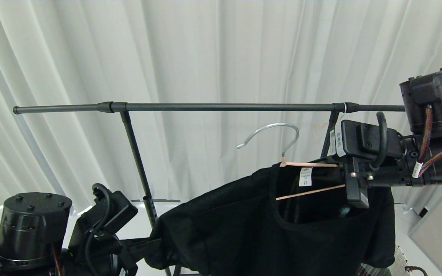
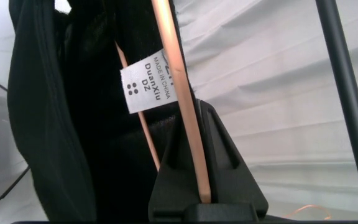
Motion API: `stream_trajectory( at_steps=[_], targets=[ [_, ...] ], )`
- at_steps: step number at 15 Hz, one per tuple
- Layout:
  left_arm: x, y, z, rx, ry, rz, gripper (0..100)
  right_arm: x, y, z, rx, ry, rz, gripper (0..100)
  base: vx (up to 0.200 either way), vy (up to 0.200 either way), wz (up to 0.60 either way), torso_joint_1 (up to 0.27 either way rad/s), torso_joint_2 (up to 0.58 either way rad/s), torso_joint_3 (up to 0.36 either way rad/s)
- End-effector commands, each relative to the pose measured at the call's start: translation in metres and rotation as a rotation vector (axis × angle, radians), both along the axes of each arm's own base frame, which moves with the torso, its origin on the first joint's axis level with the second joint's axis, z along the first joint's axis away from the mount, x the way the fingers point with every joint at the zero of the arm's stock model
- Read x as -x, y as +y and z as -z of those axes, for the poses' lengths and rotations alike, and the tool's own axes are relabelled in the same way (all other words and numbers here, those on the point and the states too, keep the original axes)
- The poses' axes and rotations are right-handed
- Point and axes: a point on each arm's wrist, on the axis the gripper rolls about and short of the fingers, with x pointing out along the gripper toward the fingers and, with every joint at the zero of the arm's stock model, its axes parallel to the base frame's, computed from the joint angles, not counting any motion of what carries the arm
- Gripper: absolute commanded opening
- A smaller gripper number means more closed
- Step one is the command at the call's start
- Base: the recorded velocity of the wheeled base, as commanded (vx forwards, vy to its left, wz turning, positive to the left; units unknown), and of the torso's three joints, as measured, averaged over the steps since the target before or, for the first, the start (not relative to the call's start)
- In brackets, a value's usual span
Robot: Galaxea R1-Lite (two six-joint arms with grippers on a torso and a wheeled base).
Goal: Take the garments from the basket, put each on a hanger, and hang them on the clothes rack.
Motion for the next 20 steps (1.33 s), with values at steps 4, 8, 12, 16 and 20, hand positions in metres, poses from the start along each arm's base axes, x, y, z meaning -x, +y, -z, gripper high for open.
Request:
stream_trajectory(
  at_steps=[4,8,12,16,20],
  targets=[
    [-0.008,0.017,0.0,-0.004,-0.004,-0.104,0,0.001,-0.002,-0.003,-0.007,-0.009,0.002,0,0.0,0.0,0.0,0.0,0.0,0.0],
    [-0.009,0.033,-0.004,0.006,-0.028,-0.195,0,0.002,-0.003,-0.004,-0.02,0.007,0.02,0,0.0,0.0,0.0,0.0,0.0,0.0],
    [-0.01,0.041,-0.002,0.003,-0.019,-0.243,0,0.002,-0.004,-0.004,-0.02,0.006,0.026,0,0.0,0.0,0.0,0.0,0.0,0.0],
    [-0.01,0.058,-0.006,0.008,-0.04,-0.347,0,0.001,-0.005,-0.004,-0.02,0.008,0.037,0,0.0,0.0,0.0,0.0,0.0,0.0],
    [-0.011,0.059,-0.006,0.006,-0.041,-0.349,0,0.0,-0.005,-0.004,-0.02,0.01,0.039,0,0.0,0.0,0.0,0.0,0.0,0.0]
  ],
)
